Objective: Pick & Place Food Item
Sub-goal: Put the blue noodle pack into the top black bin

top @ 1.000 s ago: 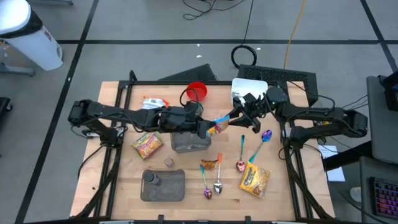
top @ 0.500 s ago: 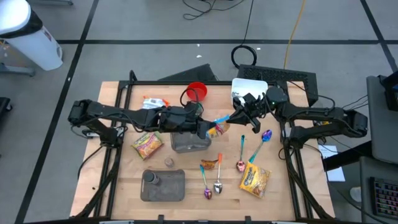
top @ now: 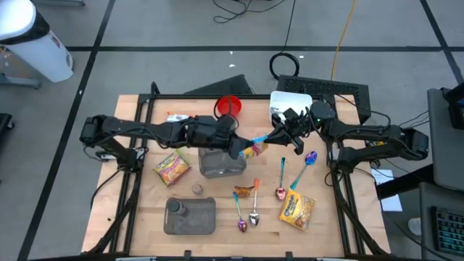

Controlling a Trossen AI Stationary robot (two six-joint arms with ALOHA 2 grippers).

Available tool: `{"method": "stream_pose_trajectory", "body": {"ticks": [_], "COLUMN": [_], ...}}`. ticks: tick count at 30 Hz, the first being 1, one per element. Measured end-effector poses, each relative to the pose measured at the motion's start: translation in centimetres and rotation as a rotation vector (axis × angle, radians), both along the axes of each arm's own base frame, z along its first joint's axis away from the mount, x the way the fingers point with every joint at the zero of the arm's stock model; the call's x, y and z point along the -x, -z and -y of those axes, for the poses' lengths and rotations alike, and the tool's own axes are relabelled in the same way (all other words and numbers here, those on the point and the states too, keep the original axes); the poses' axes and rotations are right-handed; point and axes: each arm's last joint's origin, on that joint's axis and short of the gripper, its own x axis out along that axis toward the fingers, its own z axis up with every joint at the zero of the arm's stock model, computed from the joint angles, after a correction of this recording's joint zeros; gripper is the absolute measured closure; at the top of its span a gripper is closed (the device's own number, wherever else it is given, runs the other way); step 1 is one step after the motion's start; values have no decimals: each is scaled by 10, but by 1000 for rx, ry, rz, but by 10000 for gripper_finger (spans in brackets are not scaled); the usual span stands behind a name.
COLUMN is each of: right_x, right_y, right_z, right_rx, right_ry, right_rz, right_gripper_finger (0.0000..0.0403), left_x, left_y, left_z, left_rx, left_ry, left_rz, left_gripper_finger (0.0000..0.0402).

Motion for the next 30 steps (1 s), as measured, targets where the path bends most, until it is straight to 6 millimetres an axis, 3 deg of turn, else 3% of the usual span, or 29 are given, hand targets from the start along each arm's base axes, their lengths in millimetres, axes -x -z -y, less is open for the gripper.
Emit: {"method": "stream_pose_trajectory", "body": {"ticks": [17,30], "right_x": [0,0], "right_y": [2,2], "right_z": [0,0], "right_rx": [-7,-56], "right_ry": [-2,-7], "right_rz": [-18,-41], "right_gripper_finger": [403,403], "left_x": [0,2], "left_y": [0,1], "left_z": [-7,-32], "left_rx": [4,49], "left_ry": [53,161], "left_rz": [-4,-9], "left_gripper_finger": [373,238]}}
